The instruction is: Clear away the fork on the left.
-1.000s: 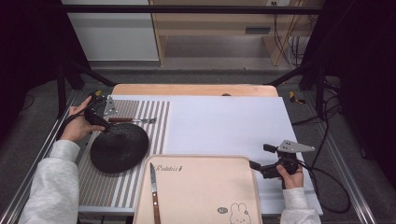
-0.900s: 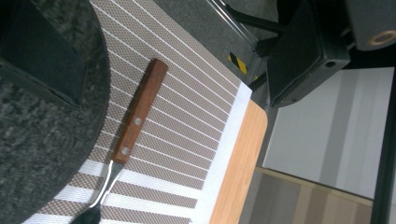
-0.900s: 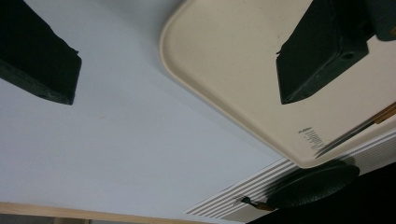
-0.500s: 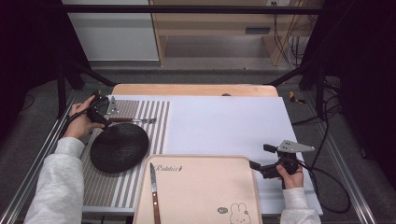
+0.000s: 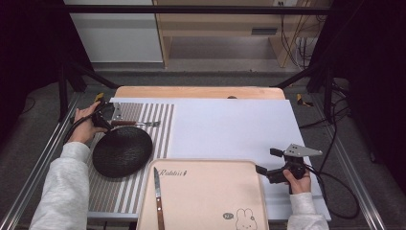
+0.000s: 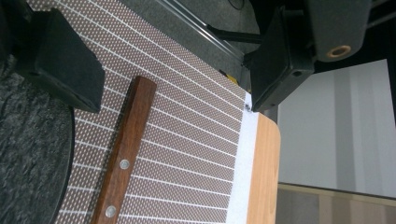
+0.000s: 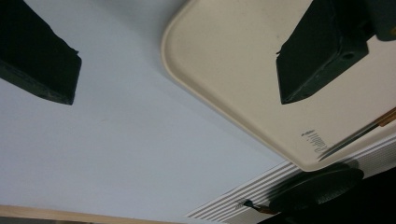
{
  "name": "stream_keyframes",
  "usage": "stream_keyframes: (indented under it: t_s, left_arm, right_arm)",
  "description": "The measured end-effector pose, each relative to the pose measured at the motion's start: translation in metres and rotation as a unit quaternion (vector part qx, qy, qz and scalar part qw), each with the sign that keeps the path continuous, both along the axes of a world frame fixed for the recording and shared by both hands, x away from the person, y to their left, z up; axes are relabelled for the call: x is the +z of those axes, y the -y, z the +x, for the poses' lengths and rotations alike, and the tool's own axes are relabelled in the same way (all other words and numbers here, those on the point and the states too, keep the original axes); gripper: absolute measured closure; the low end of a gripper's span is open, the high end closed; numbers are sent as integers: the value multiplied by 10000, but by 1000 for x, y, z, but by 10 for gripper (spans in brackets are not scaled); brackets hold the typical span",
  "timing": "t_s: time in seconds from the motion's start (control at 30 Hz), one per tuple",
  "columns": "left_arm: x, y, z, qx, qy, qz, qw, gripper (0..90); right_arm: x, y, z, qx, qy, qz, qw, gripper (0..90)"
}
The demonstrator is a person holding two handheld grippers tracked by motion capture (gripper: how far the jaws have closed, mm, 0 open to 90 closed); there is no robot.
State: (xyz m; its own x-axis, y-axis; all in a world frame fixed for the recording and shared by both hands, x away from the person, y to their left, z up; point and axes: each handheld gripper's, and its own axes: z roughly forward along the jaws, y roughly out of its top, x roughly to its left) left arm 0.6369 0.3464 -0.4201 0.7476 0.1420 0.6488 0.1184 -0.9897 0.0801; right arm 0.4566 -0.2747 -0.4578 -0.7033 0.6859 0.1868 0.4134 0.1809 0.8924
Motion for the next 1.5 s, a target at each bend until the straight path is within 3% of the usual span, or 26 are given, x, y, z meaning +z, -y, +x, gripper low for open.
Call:
stream_keyframes:
  t_s: [0.27,0.37,0.63,0.9,1.5]
  left_arm:
    - [-9,-1,2,-16,-53,133,9999,225]
    - [-12,-1,3,-42,-163,200,9997,232]
    - [-14,0,4,-92,-233,139,9996,295]
    - [-19,3,6,-193,-267,352,9988,377]
    - [-23,13,10,-299,-283,199,9990,489]
  right_arm:
    - [0,0,0,-8,-1,1,10000,3]
    - [0,0,0,-11,-7,6,10000,3]
    - [0,0,0,-8,4,0,10000,3]
    - [0,0,0,-12,4,6,10000,3]
    - [1,0,0,-14,2,24,10000,3]
